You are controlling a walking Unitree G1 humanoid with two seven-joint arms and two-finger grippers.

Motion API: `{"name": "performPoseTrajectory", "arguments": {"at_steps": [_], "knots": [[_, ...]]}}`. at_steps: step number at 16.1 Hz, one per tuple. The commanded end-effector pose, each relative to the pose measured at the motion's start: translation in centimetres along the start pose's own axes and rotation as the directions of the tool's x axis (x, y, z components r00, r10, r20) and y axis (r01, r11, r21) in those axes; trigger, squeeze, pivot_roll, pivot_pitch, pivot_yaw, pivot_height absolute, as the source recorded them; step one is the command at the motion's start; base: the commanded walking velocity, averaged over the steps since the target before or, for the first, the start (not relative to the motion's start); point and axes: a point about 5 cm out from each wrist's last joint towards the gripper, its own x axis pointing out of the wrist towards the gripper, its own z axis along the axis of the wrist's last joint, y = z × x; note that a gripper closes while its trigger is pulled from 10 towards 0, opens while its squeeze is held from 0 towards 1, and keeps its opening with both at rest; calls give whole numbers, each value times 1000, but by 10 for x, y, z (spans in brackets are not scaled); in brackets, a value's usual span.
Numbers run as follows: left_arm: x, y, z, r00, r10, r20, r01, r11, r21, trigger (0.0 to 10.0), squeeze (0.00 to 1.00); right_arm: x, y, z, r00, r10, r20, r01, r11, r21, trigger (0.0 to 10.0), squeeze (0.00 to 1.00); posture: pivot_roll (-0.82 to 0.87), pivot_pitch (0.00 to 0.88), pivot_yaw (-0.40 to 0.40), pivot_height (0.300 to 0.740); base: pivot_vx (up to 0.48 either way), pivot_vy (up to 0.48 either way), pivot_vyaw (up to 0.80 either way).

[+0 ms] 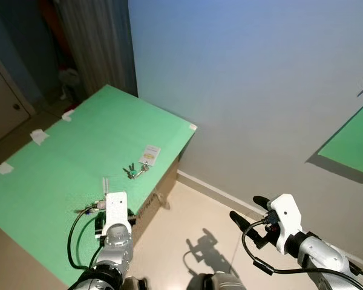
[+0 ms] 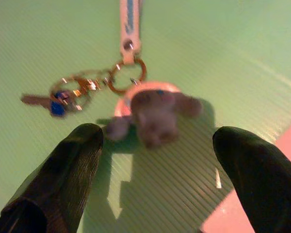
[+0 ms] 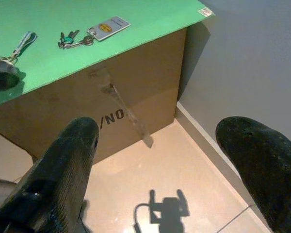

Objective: Hang keys on a hook

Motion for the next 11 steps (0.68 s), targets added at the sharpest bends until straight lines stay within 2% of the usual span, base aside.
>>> {"name": "performPoseTrajectory", "arguments": {"at_steps": [1,3,7,11], "knots": [[-1,-2,-4,1000,6,-16,-6,1000,-6,10000,0,-5,-2,1,1000,-1,-8,1,1000,0,10000,0,-311,139,-59,740,0,0,0],[1,-1,0,1000,-6,-2,6,1000,-1,10000,0,-6,1,1,1000,3,-9,-3,1000,5,10000,0,-320,141,-59,740,0,0,0],[7,12,8,999,37,17,-37,999,0,10000,0,-10,5,0,1000,-12,-12,12,1000,19,10000,0,-332,145,-46,740,0,0,0],[7,9,11,999,21,33,-21,1000,1,10000,0,-13,9,-1,1000,-16,-14,16,999,29,10000,0,-344,163,-44,740,0,0,0]]}}
